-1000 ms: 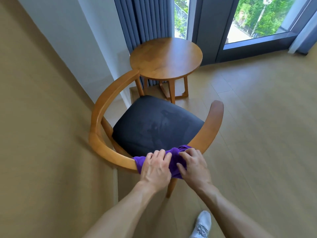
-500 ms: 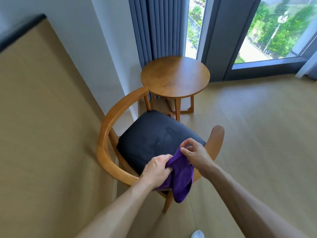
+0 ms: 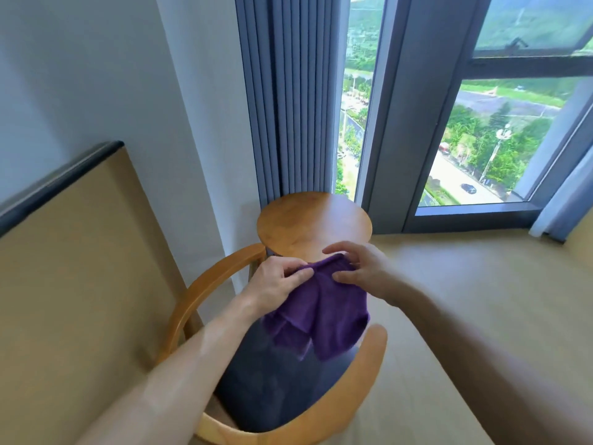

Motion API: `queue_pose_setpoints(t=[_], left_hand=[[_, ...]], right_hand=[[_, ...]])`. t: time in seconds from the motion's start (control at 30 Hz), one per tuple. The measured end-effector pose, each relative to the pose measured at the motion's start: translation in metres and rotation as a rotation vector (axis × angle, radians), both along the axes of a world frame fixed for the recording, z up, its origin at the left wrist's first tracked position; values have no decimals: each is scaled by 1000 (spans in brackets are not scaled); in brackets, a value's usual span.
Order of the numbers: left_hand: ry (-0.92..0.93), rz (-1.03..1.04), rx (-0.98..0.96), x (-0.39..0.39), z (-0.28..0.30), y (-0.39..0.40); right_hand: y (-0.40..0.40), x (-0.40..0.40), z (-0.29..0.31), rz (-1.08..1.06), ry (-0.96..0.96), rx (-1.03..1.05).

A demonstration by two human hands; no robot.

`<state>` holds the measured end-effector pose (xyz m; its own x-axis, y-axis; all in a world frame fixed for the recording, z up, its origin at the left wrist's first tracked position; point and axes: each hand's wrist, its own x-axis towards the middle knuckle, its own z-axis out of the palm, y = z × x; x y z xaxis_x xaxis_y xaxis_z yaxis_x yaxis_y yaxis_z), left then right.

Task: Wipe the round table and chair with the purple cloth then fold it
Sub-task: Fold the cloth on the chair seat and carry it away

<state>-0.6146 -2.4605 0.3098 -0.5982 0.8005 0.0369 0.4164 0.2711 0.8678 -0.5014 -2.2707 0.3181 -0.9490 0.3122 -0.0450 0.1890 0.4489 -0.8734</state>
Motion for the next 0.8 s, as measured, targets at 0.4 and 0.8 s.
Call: queue_pose_setpoints(t=[0.4, 0.8], left_hand=[[301, 113, 49, -53, 79, 38], [613, -52, -184, -110, 137, 56]], right_hand=[[20, -23, 13, 142, -154, 259], [6, -123, 84, 85, 74, 332]])
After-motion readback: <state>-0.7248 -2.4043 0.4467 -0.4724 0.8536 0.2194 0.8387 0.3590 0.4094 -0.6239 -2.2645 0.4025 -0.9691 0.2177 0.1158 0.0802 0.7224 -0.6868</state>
